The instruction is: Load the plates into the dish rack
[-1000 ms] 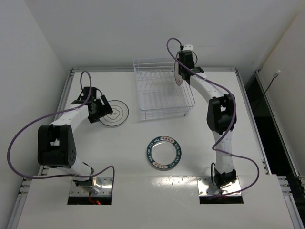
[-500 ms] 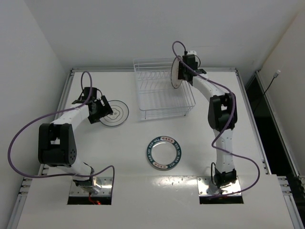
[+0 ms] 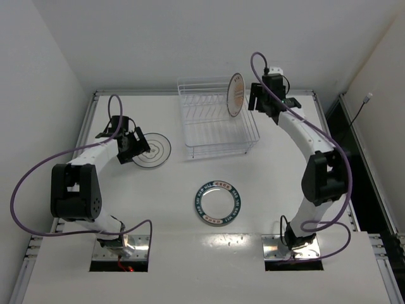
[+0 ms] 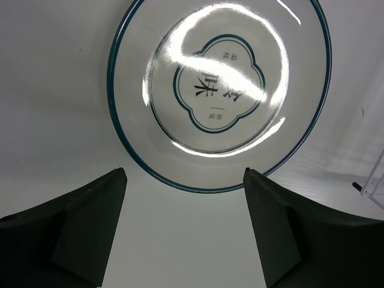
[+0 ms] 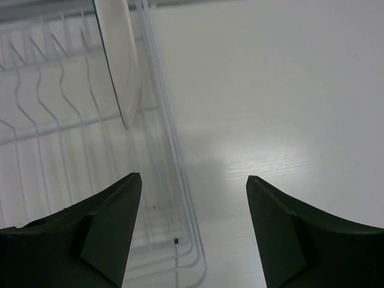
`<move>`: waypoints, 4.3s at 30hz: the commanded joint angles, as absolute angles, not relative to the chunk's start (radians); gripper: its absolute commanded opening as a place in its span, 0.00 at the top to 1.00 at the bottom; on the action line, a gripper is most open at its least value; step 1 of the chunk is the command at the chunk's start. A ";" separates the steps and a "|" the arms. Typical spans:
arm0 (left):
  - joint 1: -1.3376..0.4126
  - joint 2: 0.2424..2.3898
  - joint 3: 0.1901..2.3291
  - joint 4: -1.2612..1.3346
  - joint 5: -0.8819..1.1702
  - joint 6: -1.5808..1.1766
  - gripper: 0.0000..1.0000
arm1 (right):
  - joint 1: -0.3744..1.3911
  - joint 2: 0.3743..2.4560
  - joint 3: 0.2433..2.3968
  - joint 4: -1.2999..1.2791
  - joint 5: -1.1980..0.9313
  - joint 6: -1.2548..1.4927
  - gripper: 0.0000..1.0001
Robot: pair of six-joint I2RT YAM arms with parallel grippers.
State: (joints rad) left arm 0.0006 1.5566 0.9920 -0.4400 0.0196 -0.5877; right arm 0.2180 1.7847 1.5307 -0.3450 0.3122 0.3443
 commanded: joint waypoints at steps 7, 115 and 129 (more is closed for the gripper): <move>0.005 1.517 1.008 -0.436 0.029 -0.584 0.24 | 0.175 1.841 1.269 -0.256 -0.064 0.387 0.33; 0.005 1.419 0.989 -0.445 -0.008 -0.584 0.24 | 0.630 0.741 0.515 -0.580 -0.155 1.118 1.00; 0.005 1.410 0.989 -0.445 -0.017 -0.584 0.24 | 0.640 0.788 0.494 -0.546 -0.155 1.118 1.00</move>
State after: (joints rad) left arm 0.0006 1.4452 0.9909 -0.4477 -0.0082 -0.5877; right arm 0.6319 0.7807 0.4870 -0.5640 -0.1600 1.1244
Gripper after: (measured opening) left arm 0.763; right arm 0.008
